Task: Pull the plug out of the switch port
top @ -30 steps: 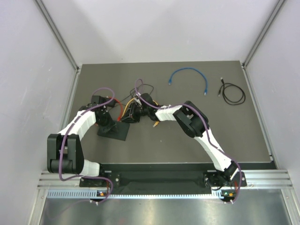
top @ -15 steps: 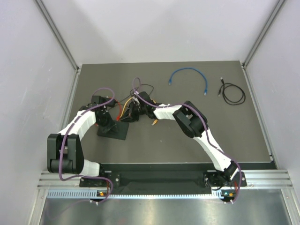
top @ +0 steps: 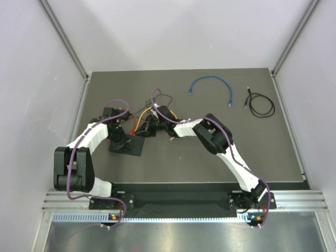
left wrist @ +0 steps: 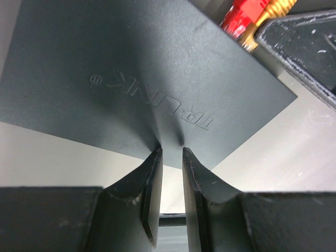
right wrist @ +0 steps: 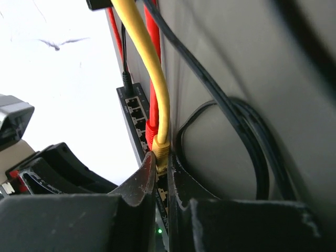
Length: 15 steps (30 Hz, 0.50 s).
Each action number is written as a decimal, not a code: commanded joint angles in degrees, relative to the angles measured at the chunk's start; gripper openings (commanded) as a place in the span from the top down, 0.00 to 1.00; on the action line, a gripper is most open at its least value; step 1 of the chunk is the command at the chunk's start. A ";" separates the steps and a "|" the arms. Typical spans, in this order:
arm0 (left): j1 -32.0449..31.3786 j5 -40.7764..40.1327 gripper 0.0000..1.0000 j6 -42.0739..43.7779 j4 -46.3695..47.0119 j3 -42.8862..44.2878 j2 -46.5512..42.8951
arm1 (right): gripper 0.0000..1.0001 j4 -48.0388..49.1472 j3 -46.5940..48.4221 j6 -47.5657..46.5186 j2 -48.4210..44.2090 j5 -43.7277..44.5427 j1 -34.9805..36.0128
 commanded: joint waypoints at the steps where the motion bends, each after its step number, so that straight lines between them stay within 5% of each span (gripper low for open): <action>1: 0.37 -1.08 0.73 1.05 -1.42 0.51 0.47 | 1.00 -0.13 -0.90 3.30 -1.79 4.73 -0.89; 15: 0.37 -0.82 0.73 0.70 -0.72 -0.37 0.03 | 1.00 -29.67 15.63 -24.66 -1.71 15.19 -1.85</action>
